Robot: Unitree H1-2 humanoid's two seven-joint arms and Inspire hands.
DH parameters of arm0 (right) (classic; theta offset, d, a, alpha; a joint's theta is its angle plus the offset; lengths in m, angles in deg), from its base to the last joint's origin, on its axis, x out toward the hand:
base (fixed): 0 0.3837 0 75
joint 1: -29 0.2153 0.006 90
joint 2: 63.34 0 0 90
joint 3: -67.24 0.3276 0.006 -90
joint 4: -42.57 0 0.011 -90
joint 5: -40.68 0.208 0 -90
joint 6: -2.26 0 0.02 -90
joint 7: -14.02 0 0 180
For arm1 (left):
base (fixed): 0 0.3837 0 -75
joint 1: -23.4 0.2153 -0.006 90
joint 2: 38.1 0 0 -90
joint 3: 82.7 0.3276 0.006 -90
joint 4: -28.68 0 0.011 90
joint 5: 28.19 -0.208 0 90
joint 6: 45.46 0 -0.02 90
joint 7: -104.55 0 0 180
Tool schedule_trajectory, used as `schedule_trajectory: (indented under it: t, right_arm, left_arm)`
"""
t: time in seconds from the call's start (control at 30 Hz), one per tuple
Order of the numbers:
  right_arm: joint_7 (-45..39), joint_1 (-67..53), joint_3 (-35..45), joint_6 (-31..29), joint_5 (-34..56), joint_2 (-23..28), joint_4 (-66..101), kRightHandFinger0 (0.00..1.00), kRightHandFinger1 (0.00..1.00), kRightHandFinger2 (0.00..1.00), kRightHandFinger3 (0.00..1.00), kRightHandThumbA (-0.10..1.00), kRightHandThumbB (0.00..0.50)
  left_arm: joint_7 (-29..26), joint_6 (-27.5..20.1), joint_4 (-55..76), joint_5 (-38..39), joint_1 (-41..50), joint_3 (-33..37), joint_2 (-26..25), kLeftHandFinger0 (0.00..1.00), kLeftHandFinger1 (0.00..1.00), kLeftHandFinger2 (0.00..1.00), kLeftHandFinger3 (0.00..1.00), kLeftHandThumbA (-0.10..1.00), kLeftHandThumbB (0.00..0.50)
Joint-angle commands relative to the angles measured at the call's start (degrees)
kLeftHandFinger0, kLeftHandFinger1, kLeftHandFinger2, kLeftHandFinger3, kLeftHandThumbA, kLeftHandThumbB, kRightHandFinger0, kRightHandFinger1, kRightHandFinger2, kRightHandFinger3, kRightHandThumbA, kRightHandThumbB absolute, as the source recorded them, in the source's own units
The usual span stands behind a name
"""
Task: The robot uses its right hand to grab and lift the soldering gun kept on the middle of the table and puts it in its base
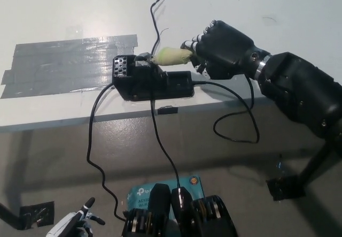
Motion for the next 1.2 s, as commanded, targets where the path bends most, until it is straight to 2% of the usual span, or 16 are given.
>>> schedule_trajectory:
  t: [0.0,0.07,0.13,0.2,0.23,0.3,0.37,0.63,0.67,0.7,0.73,0.77,0.8,0.83,0.93,1.17]
  right_arm:
    - [3.5,4.8,-1.3,-1.2,-1.3,-1.9,-1.5,0.0,0.0,0.37,0.2,-0.1,0.02]
    - [3.8,5.5,-2.1,-1.7,-1.8,-2.0,-2.3,0.0,0.0,0.36,0.2,-0.1,0.001]
    - [5.7,6.4,-3.8,-1.8,-3.3,-1.8,-2.9,0.0,0.0,0.3,0.3,-0.1,0.041]
    - [6.8,6.9,-5.0,-1.9,-3.9,-1.3,-3.1,0.0,0.0,0.27,0.23,-0.1,0.057]
    - [5.7,7.3,-5.3,-1.9,-3.9,-1.1,-3.4,0.0,0.0,0.32,0.19,-0.1,0.019]
    - [5.1,7.6,-5.8,-1.9,-3.6,-0.9,-3.5,0.0,0.0,0.39,0.38,-0.1,0.008]
    - [3.9,7.6,-5.5,-1.9,-2.8,-0.9,-3.1,0.0,0.02,0.42,0.46,-0.1,0.007]
    - [2.3,7.8,-6.0,-1.9,1.4,-2.2,-2.5,0.0,0.13,0.6,0.51,-0.1,0.079]
    - [-3.5,7.7,-3.9,-1.9,4.2,-2.9,-2.3,0.0,0.14,0.62,0.63,-0.1,0.056]
    - [-7.7,7.4,-2.8,-0.7,4.9,-3.2,-0.5,0.0,0.15,0.6,0.94,-0.1,0.07]
    - [-10.5,7.5,-2.4,0.5,5.2,-3.5,0.3,0.15,0.28,0.67,1.0,-0.1,0.109]
    - [-12.0,7.5,-2.5,1.2,4.9,-3.6,1.0,0.52,0.65,0.9,1.0,0.02,0.239]
    - [-12.5,7.2,-2.8,2.3,3.7,-3.6,2.3,0.88,0.98,1.0,1.0,0.13,0.33]
    - [-12.2,6.9,-3.3,3.4,2.0,-3.4,3.1,1.0,1.0,1.0,1.0,0.23,0.38]
    - [-15.3,5.7,-3.5,7.2,0.1,-3.4,6.3,1.0,1.0,1.0,1.0,0.42,0.5]
    - [-18.6,4.3,-3.9,12.7,-2.8,-3.9,10.7,1.0,1.0,1.0,1.0,0.71,0.5]
  left_arm:
    - [0.1,1.0,2.1,-0.1,-0.6,-0.1,-0.5,0.0,0.0,0.22,0.49,1.0,0.5]
    - [0.0,1.8,2.9,0.0,-0.4,-0.1,-0.3,0.0,0.0,0.22,0.49,1.0,0.5]
    - [0.3,1.9,3.0,0.2,-0.5,-0.2,-0.4,0.0,0.0,0.23,0.49,1.0,0.5]
    - [0.2,2.4,3.3,-0.1,-0.8,0.0,-0.5,0.0,0.0,0.23,0.49,1.0,0.5]
    - [0.5,2.1,3.1,0.1,-0.9,0.0,-0.5,0.0,0.0,0.21,0.51,1.0,0.5]
    - [0.4,2.9,3.8,0.0,-0.8,0.0,-0.6,0.0,0.0,0.19,0.5,1.0,0.5]
    - [0.2,2.8,3.8,-0.3,-0.8,0.1,-0.7,0.0,0.0,0.21,0.5,1.0,0.5]
    - [0.1,2.8,3.4,-0.6,-0.9,0.3,-0.7,0.0,0.0,0.21,0.46,1.0,0.5]
    - [0.0,2.5,3.3,-0.6,-0.9,0.3,-0.7,0.0,0.0,0.19,0.46,1.0,0.5]
    - [-0.1,2.4,3.1,-0.7,-0.8,0.2,-0.8,0.0,0.0,0.2,0.48,1.0,0.5]
    - [-0.1,2.5,2.9,-0.7,-0.8,0.2,-0.9,0.0,0.0,0.21,0.47,1.0,0.5]
    - [-0.1,2.5,2.9,-0.7,-0.8,0.1,-0.9,0.0,0.0,0.21,0.48,1.0,0.5]
    - [0.1,2.8,3.1,-0.8,-0.9,0.3,-1.0,0.0,0.0,0.21,0.5,1.0,0.5]
    - [0.3,2.4,2.9,-0.8,-0.9,0.4,-1.1,0.0,0.0,0.2,0.49,1.0,0.5]
    - [0.4,1.8,2.6,-0.7,-0.9,0.4,-1.0,0.0,0.0,0.18,0.45,1.0,0.5]
    - [0.5,1.9,1.8,-0.3,-1.0,0.0,-1.0,0.0,0.0,0.22,0.48,1.0,0.5]
